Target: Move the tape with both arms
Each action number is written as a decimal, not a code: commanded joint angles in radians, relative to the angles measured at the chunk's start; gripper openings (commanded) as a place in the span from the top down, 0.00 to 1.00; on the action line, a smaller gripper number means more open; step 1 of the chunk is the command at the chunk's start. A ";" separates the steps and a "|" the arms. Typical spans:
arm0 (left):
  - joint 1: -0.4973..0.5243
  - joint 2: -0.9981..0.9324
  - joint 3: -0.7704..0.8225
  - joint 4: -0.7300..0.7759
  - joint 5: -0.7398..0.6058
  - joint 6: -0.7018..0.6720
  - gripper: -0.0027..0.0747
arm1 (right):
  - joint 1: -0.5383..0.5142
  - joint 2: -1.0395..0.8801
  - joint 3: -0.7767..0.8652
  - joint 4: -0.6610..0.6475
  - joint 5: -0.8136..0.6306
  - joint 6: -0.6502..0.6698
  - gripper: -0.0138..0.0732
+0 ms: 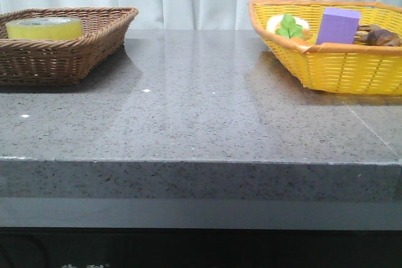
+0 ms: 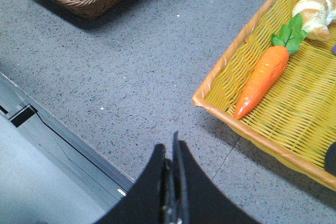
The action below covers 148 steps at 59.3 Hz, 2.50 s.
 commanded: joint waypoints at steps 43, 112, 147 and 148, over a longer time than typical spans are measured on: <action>0.190 -0.302 0.260 -0.038 -0.306 -0.001 0.99 | -0.004 -0.002 -0.022 -0.001 -0.062 -0.009 0.92; 0.399 -0.756 0.800 0.129 -0.695 -0.254 0.99 | -0.004 0.000 -0.022 -0.001 -0.062 -0.009 0.92; 0.377 -0.756 0.800 0.144 -0.760 -0.254 0.99 | -0.004 0.000 -0.022 -0.001 -0.062 -0.009 0.92; 0.377 -0.756 0.800 0.143 -0.760 -0.254 0.99 | -0.004 0.000 -0.022 -0.001 -0.062 -0.009 0.92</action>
